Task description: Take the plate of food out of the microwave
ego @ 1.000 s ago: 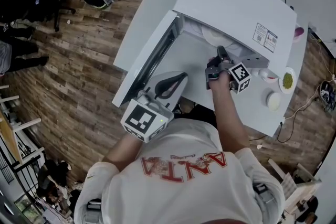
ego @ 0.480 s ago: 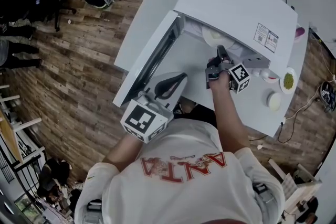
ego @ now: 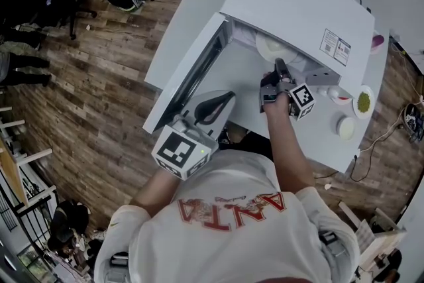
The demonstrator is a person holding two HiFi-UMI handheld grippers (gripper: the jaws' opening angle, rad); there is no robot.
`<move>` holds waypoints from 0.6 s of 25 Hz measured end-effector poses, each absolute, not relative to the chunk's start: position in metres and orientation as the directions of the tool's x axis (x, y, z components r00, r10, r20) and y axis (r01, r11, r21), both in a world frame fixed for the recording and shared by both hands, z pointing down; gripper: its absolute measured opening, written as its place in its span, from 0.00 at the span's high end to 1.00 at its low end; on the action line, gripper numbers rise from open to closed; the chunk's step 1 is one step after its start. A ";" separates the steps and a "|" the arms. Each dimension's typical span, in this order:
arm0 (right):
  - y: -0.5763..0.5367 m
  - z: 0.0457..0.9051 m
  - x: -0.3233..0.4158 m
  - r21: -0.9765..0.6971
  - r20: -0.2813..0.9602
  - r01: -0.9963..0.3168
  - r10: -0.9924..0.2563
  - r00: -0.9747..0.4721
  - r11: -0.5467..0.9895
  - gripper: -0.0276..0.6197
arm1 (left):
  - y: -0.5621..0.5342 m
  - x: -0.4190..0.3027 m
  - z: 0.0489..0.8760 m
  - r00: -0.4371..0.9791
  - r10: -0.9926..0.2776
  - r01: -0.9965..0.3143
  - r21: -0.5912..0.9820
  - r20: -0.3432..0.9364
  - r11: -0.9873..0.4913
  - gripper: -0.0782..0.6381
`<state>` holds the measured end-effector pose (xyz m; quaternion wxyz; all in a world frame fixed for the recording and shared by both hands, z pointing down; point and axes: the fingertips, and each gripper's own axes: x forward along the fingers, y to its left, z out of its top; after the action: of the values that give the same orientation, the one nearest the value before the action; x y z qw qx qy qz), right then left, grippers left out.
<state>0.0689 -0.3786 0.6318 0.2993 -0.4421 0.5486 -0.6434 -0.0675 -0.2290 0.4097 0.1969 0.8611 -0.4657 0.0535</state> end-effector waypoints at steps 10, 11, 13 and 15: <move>-0.339 0.604 0.070 -0.985 0.171 -0.069 -0.863 -0.476 -0.158 0.93 | -0.215 -0.059 0.403 0.594 -0.763 -0.801 0.281 0.256 -0.529 0.88; -0.332 0.602 0.071 -0.985 0.169 -0.064 -0.862 -0.478 -0.158 0.93 | -0.213 -0.057 0.402 0.601 -0.758 -0.796 0.280 0.254 -0.537 0.88; -0.318 0.599 0.074 -0.987 0.162 -0.061 -0.859 -0.486 -0.152 0.93 | -0.209 -0.051 0.400 0.618 -0.746 -0.783 0.280 0.249 -0.556 0.88; -0.302 0.595 0.076 -0.988 0.155 -0.058 -0.855 -0.494 -0.145 0.93 | -0.203 -0.044 0.397 0.640 -0.730 -0.766 0.278 0.240 -0.580 0.88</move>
<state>0.0761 -0.3021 0.5946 0.3092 -0.3965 0.5762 -0.6444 -0.0441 -0.2030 0.3974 0.1804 0.8874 -0.4212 0.0496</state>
